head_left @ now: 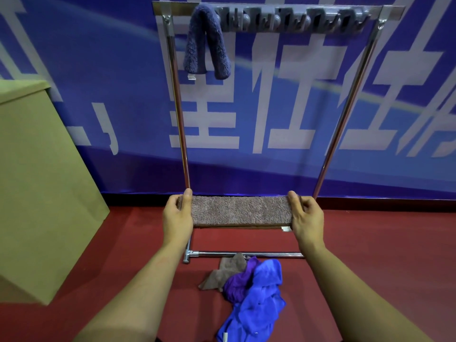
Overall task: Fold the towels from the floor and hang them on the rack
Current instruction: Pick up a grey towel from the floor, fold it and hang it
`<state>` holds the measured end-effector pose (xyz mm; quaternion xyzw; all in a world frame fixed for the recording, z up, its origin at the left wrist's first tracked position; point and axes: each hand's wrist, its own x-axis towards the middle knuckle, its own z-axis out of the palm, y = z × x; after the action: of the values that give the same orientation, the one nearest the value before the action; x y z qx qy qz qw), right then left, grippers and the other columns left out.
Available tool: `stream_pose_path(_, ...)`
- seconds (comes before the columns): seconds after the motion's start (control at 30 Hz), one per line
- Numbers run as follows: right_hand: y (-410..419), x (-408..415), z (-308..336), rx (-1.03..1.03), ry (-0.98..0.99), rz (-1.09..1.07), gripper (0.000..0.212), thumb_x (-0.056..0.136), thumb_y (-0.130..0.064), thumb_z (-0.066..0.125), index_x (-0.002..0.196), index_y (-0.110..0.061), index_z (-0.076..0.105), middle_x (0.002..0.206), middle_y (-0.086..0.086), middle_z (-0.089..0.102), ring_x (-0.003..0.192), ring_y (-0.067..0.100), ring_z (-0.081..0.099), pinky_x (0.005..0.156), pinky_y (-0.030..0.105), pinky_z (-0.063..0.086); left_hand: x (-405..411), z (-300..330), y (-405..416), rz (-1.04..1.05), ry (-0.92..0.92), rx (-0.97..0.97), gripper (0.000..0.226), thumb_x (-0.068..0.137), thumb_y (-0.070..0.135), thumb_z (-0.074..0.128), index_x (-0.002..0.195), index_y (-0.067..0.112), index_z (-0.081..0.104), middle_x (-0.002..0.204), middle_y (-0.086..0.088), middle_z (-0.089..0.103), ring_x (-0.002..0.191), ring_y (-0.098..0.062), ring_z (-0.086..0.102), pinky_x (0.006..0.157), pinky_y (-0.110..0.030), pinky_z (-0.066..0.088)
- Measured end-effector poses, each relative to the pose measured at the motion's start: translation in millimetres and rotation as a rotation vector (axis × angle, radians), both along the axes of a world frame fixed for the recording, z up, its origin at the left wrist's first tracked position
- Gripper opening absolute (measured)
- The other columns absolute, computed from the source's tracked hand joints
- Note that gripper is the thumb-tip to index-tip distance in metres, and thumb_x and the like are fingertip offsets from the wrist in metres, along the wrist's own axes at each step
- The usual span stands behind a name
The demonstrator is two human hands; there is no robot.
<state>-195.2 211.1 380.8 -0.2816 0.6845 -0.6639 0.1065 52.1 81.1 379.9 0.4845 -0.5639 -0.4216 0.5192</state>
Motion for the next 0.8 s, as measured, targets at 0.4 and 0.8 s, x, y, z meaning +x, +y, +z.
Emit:
stream_pose_path(0.4,4,-8,-13,0.149,-0.011,-0.003,0.038,0.097,-0.042,0.061,0.087,-0.006,0.067,0.08,0.003,0.068,0.073,0.011,0.058,0.073,0.032,0.046,-9,-4,-7,-0.034,0.5,0.312,0.034,0.081,0.034,0.083,0.101,0.008,0.075,0.105,-0.013,0.077,0.107,-0.025,0.071,0.101,-0.039,0.054)
stream_pose_path(0.8,5,-19,-49,0.505,-0.076,0.093,0.042,0.099,-0.036,0.059,0.07,-0.005,0.064,0.072,0.011,0.068,0.073,0.03,0.063,0.075,0.038,0.049,-27,26,11,-0.19,0.319,0.07,0.014,0.085,0.018,0.08,0.098,0.016,0.074,0.091,-0.004,0.077,0.086,-0.012,0.07,0.085,-0.028,0.055)
